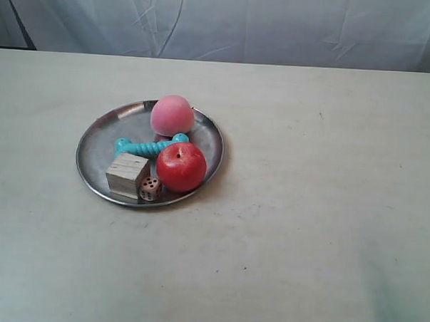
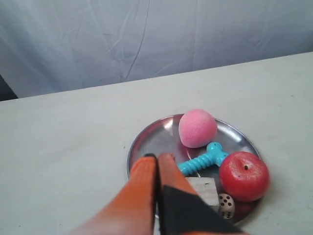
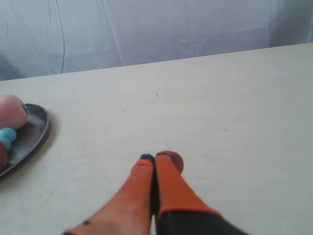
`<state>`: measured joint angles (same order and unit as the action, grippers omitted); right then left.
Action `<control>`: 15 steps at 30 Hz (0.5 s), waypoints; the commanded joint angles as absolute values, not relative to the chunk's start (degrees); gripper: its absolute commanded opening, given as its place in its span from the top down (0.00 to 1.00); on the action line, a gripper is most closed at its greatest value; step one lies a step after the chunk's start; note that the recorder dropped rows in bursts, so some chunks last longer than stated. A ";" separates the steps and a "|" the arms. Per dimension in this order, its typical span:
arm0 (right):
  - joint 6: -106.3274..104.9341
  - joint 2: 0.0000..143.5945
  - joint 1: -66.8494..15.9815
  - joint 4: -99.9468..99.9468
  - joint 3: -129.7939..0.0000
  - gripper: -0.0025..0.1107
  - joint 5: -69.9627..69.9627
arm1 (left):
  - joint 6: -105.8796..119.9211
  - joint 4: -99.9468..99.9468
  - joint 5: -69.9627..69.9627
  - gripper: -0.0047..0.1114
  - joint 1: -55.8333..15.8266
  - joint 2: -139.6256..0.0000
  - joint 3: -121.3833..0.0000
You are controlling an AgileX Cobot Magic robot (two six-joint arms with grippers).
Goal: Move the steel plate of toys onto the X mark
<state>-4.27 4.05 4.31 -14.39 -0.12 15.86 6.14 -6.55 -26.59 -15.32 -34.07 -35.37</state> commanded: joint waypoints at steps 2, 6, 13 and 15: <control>-4.40 3.92 4.58 -14.49 0.00 0.98 15.71 | 4.53 -6.59 -11.66 0.96 -15.50 -21.58 -17.27; -4.40 3.92 4.58 -14.49 0.00 0.98 15.71 | 4.53 -7.04 -8.76 0.96 -14.77 -14.65 -9.17; -4.29 3.92 4.58 -14.49 0.00 0.98 15.93 | 4.53 -7.43 -9.00 0.96 -9.40 -6.62 -1.46; -4.29 3.92 4.58 -14.49 0.00 0.98 15.93 | 4.53 -7.43 -9.00 0.96 -7.99 -4.33 -0.24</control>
<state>-4.27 4.05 4.31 -14.51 -0.12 15.86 4.87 -6.68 -10.08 -9.82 -7.31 -2.07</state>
